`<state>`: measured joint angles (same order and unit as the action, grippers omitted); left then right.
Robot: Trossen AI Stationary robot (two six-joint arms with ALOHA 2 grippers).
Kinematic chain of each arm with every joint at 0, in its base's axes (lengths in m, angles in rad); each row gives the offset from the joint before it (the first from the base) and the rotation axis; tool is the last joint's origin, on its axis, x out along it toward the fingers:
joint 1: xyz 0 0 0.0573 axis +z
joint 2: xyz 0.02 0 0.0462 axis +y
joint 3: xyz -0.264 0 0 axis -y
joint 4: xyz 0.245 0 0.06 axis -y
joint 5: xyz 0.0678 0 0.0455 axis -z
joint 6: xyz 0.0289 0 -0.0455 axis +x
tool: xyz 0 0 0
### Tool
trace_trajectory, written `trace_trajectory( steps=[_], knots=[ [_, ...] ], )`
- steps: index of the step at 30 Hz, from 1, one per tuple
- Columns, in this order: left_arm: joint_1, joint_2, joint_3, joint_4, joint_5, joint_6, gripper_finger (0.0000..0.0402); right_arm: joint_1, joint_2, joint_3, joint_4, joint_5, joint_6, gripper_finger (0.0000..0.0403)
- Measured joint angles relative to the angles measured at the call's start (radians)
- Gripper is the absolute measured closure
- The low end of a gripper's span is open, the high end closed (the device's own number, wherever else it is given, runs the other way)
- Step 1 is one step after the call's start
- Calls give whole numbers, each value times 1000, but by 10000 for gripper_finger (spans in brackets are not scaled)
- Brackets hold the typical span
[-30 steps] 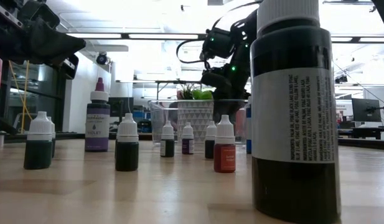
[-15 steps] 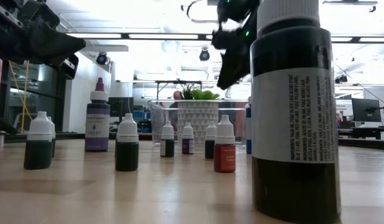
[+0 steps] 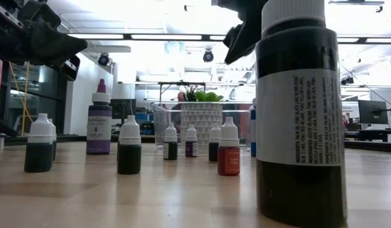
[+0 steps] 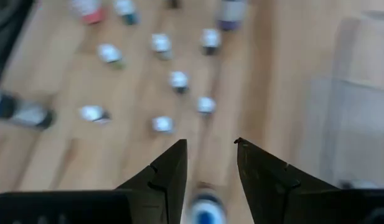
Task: Pick & Place food coloring
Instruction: Put the small black food coloring bottle into the bin
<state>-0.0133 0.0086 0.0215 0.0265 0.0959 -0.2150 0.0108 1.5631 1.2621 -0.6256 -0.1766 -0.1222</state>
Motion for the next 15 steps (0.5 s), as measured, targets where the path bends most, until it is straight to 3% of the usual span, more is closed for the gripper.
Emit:
trace_trajectory(
  steps=[5,15],
  knots=[
    [0,0,0,0,0,0,401,84,23,0,-9,-17,-33,272],
    [0,0,0,0,0,0,401,140,130,0,8,28,164,272]
  ],
)
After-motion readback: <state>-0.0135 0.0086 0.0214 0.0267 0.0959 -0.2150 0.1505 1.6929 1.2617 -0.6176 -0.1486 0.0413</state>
